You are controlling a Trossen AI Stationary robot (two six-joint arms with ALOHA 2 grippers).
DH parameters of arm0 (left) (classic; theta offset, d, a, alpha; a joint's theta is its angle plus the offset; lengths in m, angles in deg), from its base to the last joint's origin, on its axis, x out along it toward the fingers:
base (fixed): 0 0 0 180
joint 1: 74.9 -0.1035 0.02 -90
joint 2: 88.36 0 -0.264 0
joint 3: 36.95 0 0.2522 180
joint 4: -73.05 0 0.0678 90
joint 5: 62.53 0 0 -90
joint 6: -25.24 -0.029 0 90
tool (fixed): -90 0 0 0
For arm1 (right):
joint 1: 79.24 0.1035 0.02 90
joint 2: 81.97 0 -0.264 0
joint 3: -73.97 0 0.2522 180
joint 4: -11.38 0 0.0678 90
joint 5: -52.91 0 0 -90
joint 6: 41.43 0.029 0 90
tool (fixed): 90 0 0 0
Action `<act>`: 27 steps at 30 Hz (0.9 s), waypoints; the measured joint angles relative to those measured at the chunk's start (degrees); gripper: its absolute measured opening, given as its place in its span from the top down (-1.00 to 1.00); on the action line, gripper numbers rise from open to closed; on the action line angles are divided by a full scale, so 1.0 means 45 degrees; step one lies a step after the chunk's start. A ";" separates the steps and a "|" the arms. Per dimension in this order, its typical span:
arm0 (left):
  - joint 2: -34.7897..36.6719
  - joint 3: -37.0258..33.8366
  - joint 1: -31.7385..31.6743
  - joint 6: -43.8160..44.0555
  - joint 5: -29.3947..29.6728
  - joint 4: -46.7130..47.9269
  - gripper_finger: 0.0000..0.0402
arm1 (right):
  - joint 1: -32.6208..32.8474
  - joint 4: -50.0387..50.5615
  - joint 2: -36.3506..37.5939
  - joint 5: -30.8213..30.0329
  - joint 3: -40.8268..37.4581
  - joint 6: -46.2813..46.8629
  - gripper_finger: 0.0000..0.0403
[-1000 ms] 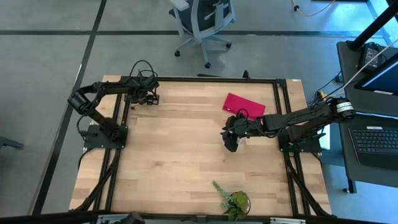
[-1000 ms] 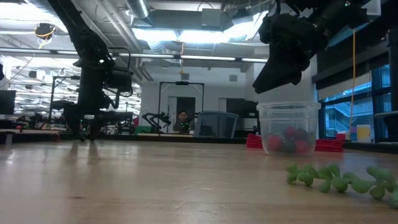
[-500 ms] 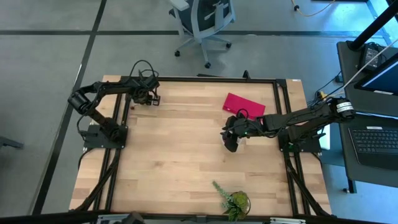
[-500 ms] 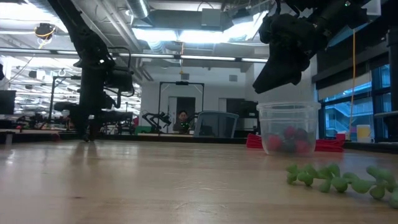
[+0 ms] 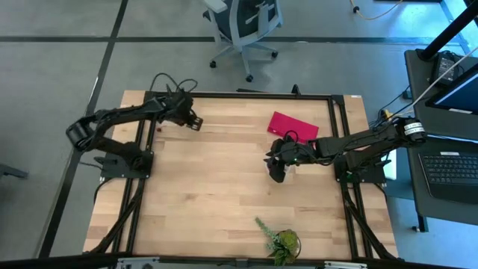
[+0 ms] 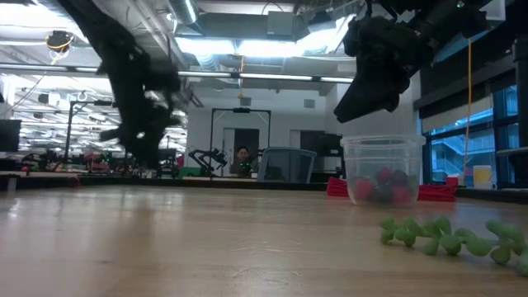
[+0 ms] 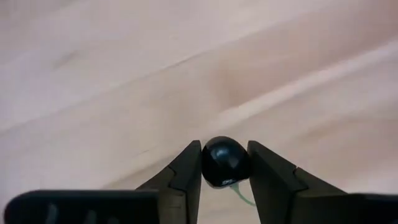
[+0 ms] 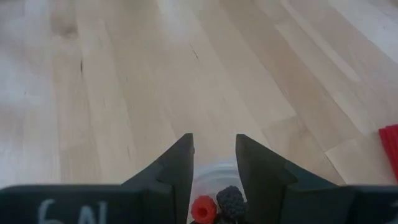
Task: Pick and placing Produce into tupperware
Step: Put the black cherry into the transparent container
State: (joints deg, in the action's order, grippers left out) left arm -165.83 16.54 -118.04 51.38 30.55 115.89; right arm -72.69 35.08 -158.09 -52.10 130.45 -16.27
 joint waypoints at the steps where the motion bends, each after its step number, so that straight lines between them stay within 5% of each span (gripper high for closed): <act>1: 0.0363 -0.0005 0.0148 -0.0132 -0.0461 -0.0443 0.50 | 0.0004 -0.0068 0.0000 0.0000 0.0000 0.0002 0.40; 6: 0.2147 0.0019 0.1277 -0.0864 -0.2196 -0.3065 0.47 | 0.0005 -0.1034 0.0000 0.0001 -0.0005 -0.0401 0.40; 11: 0.3017 0.0044 0.3242 -0.1453 -0.2493 -0.5547 0.47 | 0.0005 -0.2719 0.0000 0.0005 -0.0005 -0.1323 0.40; 22: 0.2667 0.0070 0.7979 -0.5052 0.0481 -0.9478 0.44 | 0.0005 -0.5476 0.0000 0.0326 -0.0005 -0.0448 0.40; 27: 0.2024 0.0081 0.9239 -0.5656 0.0715 -1.0940 0.48 | 0.0005 -0.6686 -0.0200 0.0330 -0.0005 -0.0314 0.40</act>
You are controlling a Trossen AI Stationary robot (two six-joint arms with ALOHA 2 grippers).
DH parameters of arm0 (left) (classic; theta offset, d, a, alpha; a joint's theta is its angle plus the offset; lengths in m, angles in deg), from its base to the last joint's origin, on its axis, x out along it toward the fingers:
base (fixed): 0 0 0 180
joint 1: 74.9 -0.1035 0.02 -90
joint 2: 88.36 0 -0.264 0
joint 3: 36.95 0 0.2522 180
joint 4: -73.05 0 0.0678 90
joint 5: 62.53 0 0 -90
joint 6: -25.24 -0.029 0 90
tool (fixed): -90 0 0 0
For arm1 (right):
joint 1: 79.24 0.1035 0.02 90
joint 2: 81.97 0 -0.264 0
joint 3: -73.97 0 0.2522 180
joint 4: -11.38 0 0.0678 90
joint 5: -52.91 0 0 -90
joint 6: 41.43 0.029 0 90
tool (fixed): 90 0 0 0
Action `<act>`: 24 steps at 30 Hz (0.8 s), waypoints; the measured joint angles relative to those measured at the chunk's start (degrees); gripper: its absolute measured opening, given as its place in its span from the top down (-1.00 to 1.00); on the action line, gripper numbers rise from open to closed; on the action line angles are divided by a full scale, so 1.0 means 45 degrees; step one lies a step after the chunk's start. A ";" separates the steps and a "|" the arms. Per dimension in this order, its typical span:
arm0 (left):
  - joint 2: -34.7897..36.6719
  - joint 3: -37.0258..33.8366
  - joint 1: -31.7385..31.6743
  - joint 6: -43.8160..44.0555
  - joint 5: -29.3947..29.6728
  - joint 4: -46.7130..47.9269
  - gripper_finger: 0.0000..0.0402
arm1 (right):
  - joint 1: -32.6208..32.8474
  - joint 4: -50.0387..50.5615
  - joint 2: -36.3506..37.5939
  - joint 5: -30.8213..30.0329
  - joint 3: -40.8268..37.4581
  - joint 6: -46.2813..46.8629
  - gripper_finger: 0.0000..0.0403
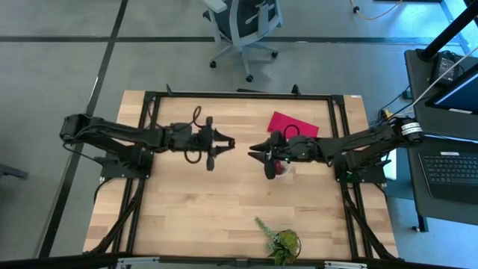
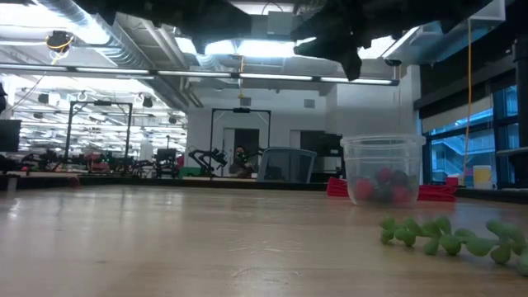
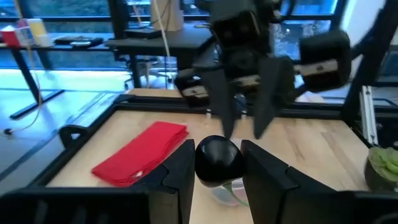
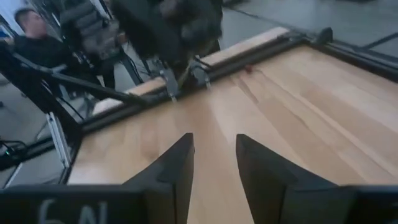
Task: Pick and placing Produce into tupperware
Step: Put the black cherry into the transparent container
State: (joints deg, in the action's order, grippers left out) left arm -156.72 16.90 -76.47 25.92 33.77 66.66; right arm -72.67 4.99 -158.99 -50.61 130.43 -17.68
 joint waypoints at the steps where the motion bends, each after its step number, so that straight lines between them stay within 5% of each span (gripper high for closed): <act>1: -0.0164 -0.0013 0.0144 -0.0069 0.0063 -0.0168 0.48 | 0.0000 -0.0320 -0.0137 0.0000 0.0000 -0.0039 0.40; 12: -0.1680 -0.0013 0.0627 -0.0542 0.0253 -0.1585 0.47 | -0.0005 -0.2156 -0.1778 0.0459 0.0000 -0.0351 0.35; 24: -0.1845 -0.0013 0.0881 -0.0633 0.0253 -0.1861 0.47 | -0.0005 -0.3076 -0.2132 0.0962 0.0000 0.0000 -0.19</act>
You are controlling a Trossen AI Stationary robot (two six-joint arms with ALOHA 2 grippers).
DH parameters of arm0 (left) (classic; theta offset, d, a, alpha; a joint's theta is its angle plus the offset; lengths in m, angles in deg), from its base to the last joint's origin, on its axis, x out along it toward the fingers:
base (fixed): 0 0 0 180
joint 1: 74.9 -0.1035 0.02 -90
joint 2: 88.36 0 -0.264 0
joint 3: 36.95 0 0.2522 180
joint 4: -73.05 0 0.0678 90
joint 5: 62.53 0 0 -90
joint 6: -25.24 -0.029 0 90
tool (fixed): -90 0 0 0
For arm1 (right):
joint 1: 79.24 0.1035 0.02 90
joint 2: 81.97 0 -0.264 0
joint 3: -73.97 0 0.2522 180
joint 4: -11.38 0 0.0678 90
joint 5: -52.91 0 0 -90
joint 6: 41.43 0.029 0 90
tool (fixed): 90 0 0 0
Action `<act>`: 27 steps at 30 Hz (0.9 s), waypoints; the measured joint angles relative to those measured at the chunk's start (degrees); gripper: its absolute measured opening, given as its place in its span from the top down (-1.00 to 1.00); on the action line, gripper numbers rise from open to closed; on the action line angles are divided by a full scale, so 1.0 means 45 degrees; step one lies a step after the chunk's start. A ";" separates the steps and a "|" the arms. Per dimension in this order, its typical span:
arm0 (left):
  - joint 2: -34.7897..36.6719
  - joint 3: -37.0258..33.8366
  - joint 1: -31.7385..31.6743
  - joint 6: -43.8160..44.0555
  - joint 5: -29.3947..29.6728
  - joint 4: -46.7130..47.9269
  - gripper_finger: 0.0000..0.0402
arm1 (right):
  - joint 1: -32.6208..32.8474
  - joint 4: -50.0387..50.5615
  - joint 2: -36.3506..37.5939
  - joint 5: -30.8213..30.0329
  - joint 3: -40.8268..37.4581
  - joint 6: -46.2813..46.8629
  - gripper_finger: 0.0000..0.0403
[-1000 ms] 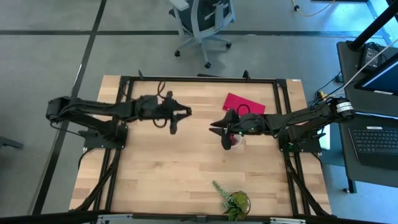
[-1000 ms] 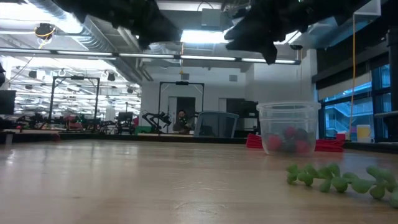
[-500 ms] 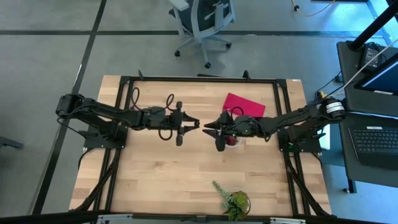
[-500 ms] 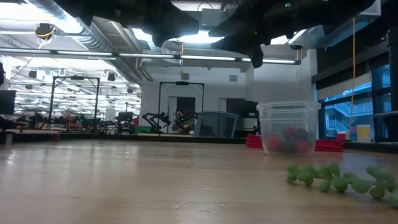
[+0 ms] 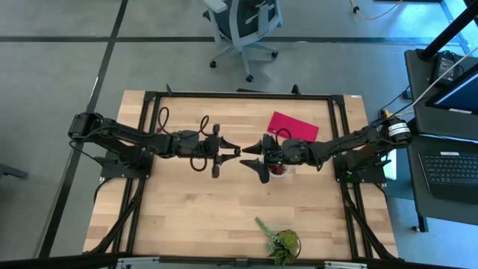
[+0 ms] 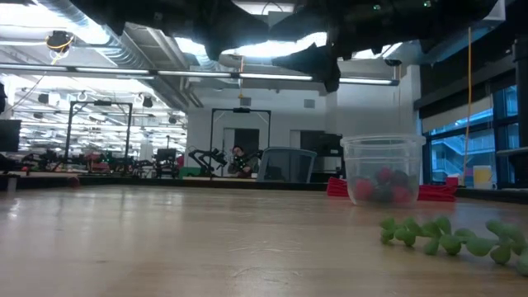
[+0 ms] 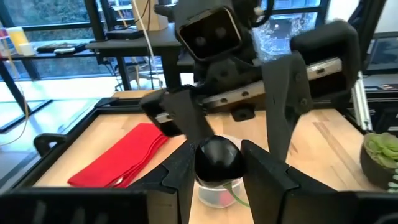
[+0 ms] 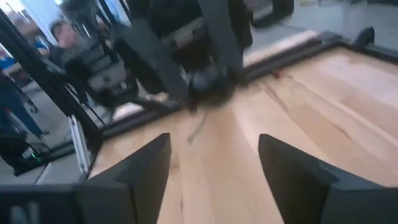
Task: Pick and placing Produce into tupperware
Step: Put the black cherry into the transparent container
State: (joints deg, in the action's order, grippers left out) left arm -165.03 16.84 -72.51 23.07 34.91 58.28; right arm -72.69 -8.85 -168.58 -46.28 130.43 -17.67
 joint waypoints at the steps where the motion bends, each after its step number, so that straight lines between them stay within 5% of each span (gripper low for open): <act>1: 0.0000 0.0000 0.0047 -0.0008 -0.0003 -0.0058 0.47 | 0.0000 -0.0244 0.0003 -0.0003 0.0003 -0.0009 -0.23; 7: 0.0000 0.0000 0.0325 -0.0322 0.0000 -0.0385 0.43 | 0.0000 -0.0658 0.0010 -0.0019 0.0005 -0.0007 -0.36; 27: 0.0005 0.0000 0.0310 -0.1016 0.0040 -0.1302 0.46 | 0.0078 -0.1076 -0.1197 0.0748 0.1302 -0.0505 -0.34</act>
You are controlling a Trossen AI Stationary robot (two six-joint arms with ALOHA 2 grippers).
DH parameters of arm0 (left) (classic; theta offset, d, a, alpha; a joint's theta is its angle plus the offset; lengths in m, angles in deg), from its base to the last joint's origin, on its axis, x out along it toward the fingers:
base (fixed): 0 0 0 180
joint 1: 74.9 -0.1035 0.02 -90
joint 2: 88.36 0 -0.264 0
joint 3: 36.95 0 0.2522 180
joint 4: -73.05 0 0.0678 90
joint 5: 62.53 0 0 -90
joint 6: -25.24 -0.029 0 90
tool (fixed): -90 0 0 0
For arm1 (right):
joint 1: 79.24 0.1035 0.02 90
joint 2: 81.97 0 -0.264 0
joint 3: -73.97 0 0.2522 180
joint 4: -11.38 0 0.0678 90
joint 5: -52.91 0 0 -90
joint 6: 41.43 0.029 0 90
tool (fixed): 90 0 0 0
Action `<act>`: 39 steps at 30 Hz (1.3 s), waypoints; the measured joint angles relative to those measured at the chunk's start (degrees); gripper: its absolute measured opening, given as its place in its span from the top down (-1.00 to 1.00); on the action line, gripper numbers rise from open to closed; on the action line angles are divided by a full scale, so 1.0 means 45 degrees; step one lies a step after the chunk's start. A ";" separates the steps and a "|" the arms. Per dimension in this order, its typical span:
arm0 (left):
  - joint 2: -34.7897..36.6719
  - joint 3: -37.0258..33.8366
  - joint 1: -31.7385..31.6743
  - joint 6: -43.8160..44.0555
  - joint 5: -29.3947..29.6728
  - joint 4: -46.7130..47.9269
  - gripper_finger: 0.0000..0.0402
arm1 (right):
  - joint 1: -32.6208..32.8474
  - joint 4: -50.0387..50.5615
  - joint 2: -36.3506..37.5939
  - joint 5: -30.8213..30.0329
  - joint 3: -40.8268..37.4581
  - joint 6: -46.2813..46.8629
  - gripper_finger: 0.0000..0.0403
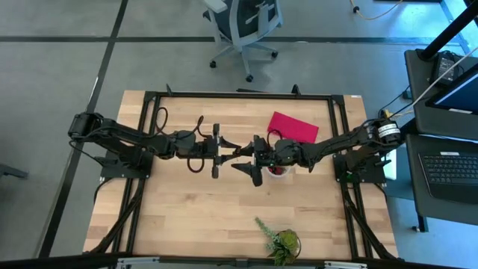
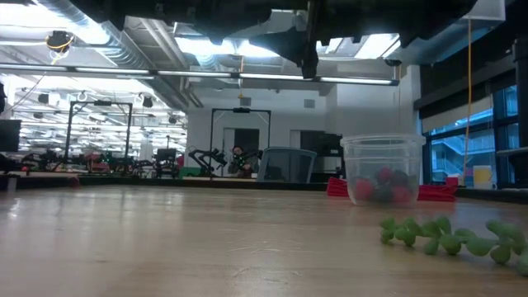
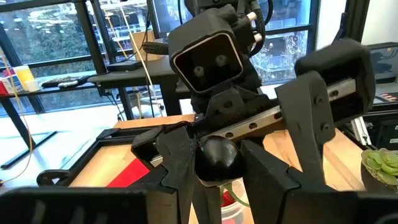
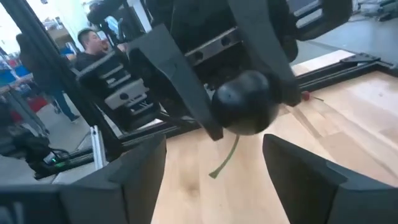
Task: Pick and placing Produce into tupperware
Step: Put the black cherry into the transparent container
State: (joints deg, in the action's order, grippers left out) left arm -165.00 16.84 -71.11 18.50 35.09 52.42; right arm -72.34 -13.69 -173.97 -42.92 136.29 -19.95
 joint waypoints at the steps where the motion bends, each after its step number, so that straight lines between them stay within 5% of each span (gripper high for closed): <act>1: 0.0001 0.0000 0.0000 0.0003 0.0004 0.0005 0.46 | 0.0000 0.0034 -0.0092 0.0001 0.0075 -0.0155 -0.32; 18: 0.0004 0.0000 0.0160 0.0005 0.0005 0.0562 0.43 | 0.0000 0.0330 -0.0251 0.0024 0.0291 -0.0266 0.47; 39: 0.0003 0.0000 0.0165 0.0136 0.0004 0.0682 0.41 | -0.0005 0.1010 -0.0251 -0.0019 0.0286 -0.1286 0.97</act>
State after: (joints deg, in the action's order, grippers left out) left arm -164.99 16.84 -70.37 19.11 35.11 55.49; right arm -72.36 -9.15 -175.09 -43.00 137.58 -25.73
